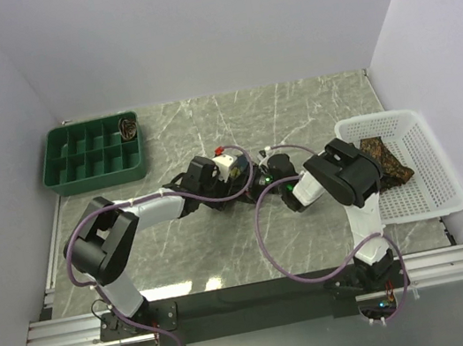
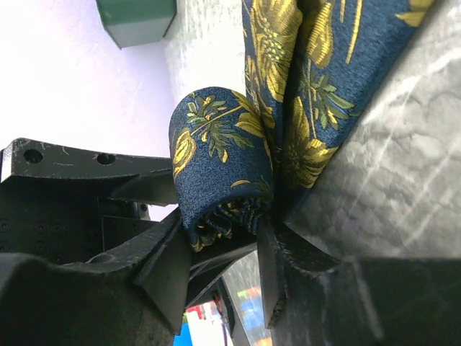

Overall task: Roll the ties
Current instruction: Roll the tie

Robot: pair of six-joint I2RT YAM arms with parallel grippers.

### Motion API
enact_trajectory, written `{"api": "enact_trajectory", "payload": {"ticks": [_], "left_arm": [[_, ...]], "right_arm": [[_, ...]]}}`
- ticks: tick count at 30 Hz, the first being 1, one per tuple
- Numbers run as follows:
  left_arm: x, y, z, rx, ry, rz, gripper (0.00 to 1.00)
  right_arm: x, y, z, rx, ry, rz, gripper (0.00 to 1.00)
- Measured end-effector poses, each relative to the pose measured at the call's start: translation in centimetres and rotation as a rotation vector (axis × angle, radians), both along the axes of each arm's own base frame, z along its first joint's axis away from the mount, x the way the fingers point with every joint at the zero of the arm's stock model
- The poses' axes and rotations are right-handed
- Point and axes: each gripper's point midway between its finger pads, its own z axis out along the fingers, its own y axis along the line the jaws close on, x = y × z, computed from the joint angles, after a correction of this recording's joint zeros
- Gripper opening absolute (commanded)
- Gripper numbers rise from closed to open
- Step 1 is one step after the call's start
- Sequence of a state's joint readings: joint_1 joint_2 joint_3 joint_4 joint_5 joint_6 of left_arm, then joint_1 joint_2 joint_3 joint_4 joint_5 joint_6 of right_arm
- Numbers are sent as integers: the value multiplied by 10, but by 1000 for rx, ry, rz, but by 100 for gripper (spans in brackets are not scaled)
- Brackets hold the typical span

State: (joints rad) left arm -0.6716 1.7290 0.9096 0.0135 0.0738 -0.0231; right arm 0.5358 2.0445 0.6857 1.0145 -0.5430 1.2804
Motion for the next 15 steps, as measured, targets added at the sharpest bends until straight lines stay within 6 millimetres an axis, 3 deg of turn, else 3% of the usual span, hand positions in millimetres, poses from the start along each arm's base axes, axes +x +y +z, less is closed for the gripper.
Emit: {"api": "enact_trajectory", "payload": {"ticks": [5,15], "left_arm": [[-1,-4,1,-19,11,3,40],[0,-6,3,-27,13,3,40]], "right_arm": [[1,-11,2,-54,-8,1,60],[20,-41,8,-168,-48,4,63]]}}
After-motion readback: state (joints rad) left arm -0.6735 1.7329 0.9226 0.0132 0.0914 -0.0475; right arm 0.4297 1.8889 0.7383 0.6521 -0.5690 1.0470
